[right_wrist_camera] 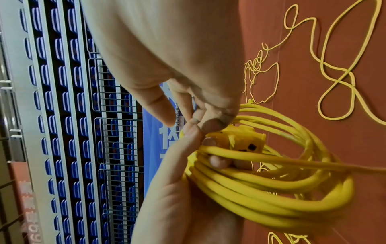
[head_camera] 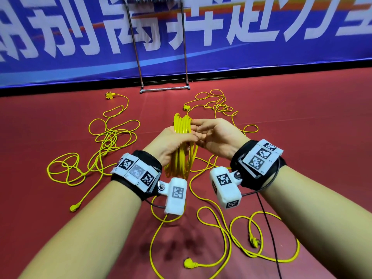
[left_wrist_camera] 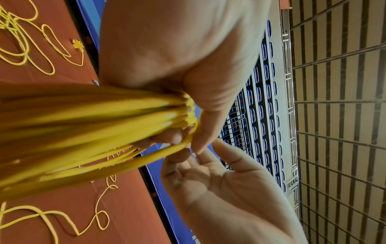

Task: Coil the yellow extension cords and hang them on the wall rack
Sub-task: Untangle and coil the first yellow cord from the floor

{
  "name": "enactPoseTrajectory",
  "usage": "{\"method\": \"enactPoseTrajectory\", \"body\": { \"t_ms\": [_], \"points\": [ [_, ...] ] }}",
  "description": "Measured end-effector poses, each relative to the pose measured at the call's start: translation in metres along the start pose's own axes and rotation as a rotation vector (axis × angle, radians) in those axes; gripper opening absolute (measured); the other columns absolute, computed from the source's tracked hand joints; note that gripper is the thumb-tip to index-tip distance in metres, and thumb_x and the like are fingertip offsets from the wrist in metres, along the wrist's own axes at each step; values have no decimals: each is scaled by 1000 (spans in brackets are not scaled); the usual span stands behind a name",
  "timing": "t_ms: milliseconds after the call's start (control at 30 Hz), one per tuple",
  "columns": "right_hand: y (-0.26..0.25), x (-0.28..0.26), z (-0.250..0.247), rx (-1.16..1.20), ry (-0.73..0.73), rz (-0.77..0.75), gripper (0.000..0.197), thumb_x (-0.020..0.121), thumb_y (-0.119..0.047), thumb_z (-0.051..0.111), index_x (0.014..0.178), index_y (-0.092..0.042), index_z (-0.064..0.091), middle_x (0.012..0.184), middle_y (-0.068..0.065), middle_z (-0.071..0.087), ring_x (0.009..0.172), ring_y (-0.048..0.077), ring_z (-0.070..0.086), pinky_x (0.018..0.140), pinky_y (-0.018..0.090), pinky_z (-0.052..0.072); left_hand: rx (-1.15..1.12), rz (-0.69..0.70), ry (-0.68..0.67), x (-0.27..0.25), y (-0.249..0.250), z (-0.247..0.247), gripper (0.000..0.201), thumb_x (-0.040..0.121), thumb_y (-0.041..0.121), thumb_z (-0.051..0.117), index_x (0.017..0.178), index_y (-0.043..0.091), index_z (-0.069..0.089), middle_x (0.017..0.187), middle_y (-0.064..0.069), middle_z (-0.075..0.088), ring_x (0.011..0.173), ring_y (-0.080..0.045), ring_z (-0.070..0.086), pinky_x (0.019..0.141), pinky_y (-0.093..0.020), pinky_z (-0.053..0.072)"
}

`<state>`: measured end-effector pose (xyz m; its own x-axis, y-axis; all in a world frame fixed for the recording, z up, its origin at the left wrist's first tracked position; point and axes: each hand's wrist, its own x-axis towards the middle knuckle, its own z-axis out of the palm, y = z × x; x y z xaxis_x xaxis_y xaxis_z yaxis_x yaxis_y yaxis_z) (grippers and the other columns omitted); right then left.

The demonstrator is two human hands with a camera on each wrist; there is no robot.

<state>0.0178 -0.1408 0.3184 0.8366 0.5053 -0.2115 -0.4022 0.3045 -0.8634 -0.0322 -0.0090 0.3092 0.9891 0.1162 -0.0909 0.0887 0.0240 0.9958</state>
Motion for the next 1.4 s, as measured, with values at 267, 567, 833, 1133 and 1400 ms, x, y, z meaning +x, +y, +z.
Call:
{"method": "enactPoseTrajectory", "body": {
  "t_ms": [267, 567, 833, 1133, 1400],
  "points": [
    [5, 3, 0, -77, -88, -102, 43, 88, 12, 41, 127, -3, 50, 114, 17, 68, 82, 21, 67, 74, 30, 52, -253, -117, 97, 10, 1, -7, 25, 85, -7, 50, 103, -2, 67, 54, -4, 56, 50, -15, 48, 52, -25, 48],
    [46, 11, -6, -712, -157, -90, 22, 88, 4, 59, 98, -16, 57, 89, 6, 56, 75, 15, 55, 70, 31, 48, -391, -133, 343, 20, 0, -19, 21, 84, 0, 54, 65, 8, 48, 51, -4, 43, 36, -16, 46, 46, -24, 47],
    [61, 10, -6, -813, -150, -196, 15, 88, 1, 64, 87, -13, 59, 77, 5, 57, 64, 12, 50, 57, 22, 45, -427, -76, 407, 22, 3, -24, 18, 81, -2, 56, 68, 9, 48, 54, -3, 41, 37, -14, 43, 45, -22, 44],
    [57, 7, -6, -643, -367, -31, 18, 90, -1, 46, 85, -17, 50, 64, -1, 48, 58, 13, 38, 53, 22, 35, -515, -13, 436, 25, 15, -38, 20, 80, 1, 54, 66, 11, 44, 53, 0, 39, 38, -12, 39, 44, -22, 39],
    [86, 19, -50, -1099, -387, 60, 22, 92, 0, 51, 75, -14, 49, 63, 3, 52, 57, 18, 57, 59, 26, 45, -679, 67, 446, 17, 39, -68, 27, 83, 3, 49, 61, 15, 39, 54, 2, 36, 39, -12, 36, 47, -22, 37]
  ]
}}
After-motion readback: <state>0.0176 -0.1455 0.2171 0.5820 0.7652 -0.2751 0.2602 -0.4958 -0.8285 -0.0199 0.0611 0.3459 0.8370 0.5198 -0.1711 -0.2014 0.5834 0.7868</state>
